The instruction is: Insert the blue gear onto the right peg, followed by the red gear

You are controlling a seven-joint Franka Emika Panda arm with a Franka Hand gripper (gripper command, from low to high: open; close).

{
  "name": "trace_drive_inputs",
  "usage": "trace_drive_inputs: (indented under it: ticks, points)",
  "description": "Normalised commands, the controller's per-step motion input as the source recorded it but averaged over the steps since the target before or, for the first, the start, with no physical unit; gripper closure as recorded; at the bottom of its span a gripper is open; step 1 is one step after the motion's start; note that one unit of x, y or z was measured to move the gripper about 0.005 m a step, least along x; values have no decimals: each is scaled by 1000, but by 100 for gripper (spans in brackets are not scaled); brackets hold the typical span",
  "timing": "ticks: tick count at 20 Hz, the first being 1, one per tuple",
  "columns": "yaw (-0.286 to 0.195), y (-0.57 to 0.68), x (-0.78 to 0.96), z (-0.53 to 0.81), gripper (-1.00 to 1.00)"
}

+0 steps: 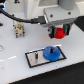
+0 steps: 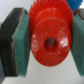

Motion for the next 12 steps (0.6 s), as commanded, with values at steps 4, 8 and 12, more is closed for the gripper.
trace_drive_inputs:
  ticks: [4,8,12]
  points:
    - [0,-136,614,196,100]
    - [0,-145,521,36,100]
    - [0,-174,391,-114,100]
